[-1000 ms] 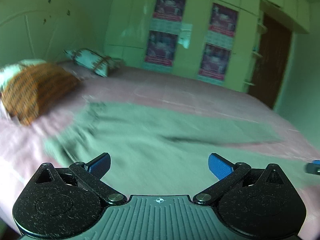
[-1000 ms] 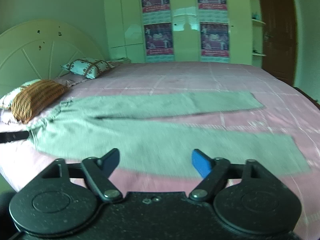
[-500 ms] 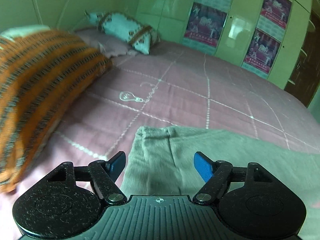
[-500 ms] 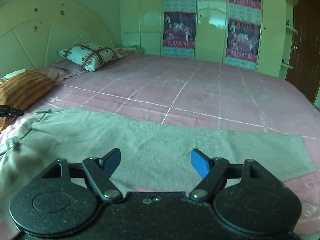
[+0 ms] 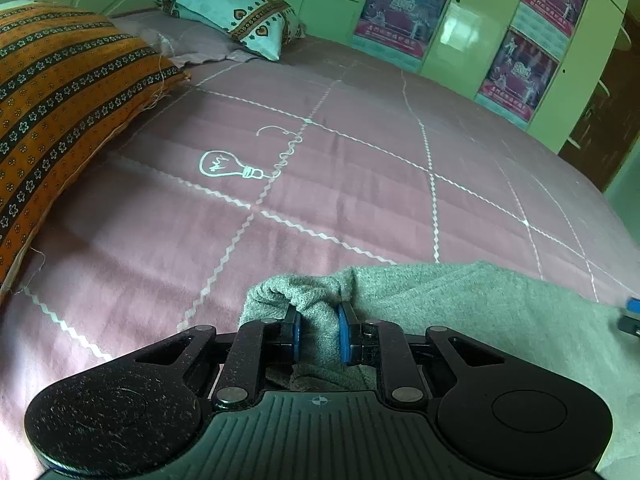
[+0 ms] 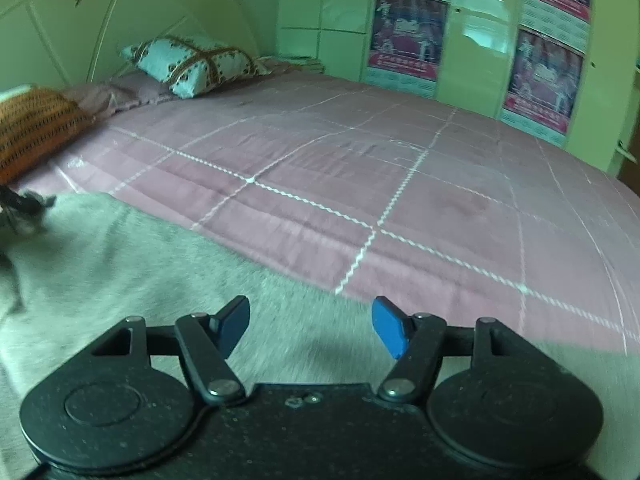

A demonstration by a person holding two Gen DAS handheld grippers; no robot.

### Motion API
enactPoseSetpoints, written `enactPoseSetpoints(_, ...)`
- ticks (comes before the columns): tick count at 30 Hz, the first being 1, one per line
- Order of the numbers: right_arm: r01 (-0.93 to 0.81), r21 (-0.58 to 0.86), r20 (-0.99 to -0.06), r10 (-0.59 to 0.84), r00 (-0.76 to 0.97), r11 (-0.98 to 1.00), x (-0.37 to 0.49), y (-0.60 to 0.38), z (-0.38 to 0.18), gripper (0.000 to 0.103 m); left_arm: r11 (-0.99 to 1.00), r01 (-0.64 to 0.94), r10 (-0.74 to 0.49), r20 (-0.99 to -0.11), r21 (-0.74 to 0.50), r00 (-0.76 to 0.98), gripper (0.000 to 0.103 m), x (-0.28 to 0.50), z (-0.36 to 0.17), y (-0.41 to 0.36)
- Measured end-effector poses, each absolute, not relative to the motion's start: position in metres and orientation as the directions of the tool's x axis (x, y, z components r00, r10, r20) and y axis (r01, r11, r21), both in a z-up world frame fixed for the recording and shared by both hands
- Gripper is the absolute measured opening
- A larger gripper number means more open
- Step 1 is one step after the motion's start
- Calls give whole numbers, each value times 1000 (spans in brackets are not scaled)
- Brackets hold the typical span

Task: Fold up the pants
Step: 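Grasp the waistband corner with the left tool while the right tool grasps the other waistband corner, then lift the waistband with both tools and fold it over toward the cuffs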

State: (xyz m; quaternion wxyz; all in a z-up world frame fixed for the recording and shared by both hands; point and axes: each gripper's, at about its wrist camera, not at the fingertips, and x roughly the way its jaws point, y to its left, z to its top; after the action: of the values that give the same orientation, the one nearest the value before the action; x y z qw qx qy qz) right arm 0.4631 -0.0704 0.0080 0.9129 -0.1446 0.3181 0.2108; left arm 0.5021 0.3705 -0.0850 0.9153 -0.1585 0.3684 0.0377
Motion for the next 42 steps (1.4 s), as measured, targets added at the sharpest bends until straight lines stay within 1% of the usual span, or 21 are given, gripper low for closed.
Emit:
enactPoseSetpoints(3,-515,-164,-699,269,662,842,485,-63,0,58,941,-187,-64,-693,-281,718,20,501,-86,373)
enactPoseSetpoints(5,-565,-204,-738,254,625,799,494,-57,-11,58,949,-181,-53,-697,-259,715,21,503,-86,371)
enactPoseSetpoints(6,-581,-212,-735,263,625,786,495,-54,-13,59,949,-186,-47,-697,-255,715,22,506,-87,370)
enactPoseSetpoints(8,-605,-170,-737,307,602,777,499,-52,-13,59,948,-197,-37,-703,-248,711,22,505,-86,368)
enactPoseSetpoints(9,-610,-162,-737,316,597,776,500,-51,-12,58,952,-194,-31,-705,-237,709,21,503,-85,366)
enactPoseSetpoints(10,-625,-147,-739,335,584,767,501,-48,-12,52,958,-184,-28,-708,-221,706,20,504,-85,365)
enactPoseSetpoints(11,-631,-138,-748,338,572,763,502,-45,-12,36,960,-176,-30,-709,-216,705,18,505,-86,364)
enactPoseSetpoints(12,-630,-154,-755,320,572,761,501,-39,-12,17,964,-167,-30,-707,-208,706,17,505,-87,364)
enactPoseSetpoints(13,-643,-189,-759,305,575,742,498,-33,-12,7,967,-158,-29,-703,-200,711,17,504,-88,365)
enactPoseSetpoints(15,-643,-245,-762,267,590,726,495,-23,-10,0,962,-158,-38,-682,-222,730,13,500,-87,368)
enactPoseSetpoints(19,-623,-218,-726,302,618,751,474,-36,20,0,967,-117,-50,-617,-228,785,13,478,-72,368)
enactPoseSetpoints(25,-634,-291,-650,338,680,716,400,-56,76,0,968,68,-165,-412,-240,896,13,407,-25,371)
enactPoseSetpoints(26,-631,-303,-638,340,691,714,385,-59,85,0,967,105,-191,-384,-234,903,13,391,-18,371)
enactPoseSetpoints(29,-619,-371,-590,339,733,693,332,-70,104,0,969,196,-238,-337,-153,911,13,346,-1,363)
enactPoseSetpoints(31,-614,-403,-572,336,748,679,292,-77,111,0,966,233,-256,-333,-109,908,13,312,4,357)
enactPoseSetpoints(33,-612,-457,-557,329,763,645,246,-84,105,0,966,229,-256,-333,-118,908,13,277,0,352)
enactPoseSetpoints(35,-598,-528,-545,299,783,603,198,-88,82,0,968,212,-248,-365,-136,898,13,245,-10,348)
enactPoseSetpoints(36,-608,-538,-562,290,775,583,178,-90,68,7,966,184,-242,-387,-181,890,14,230,-19,348)
enactPoseSetpoints(37,-624,-525,-586,286,758,578,161,-93,57,9,963,159,-239,-412,-219,879,15,217,-26,347)
enactPoseSetpoints(39,-626,-469,-618,274,737,624,134,-99,41,8,971,82,-185,-491,-223,852,16,196,-42,337)
enactPoseSetpoints(42,-579,-389,-632,249,734,717,119,-103,37,8,961,-47,-115,-544,-274,831,16,169,-49,326)
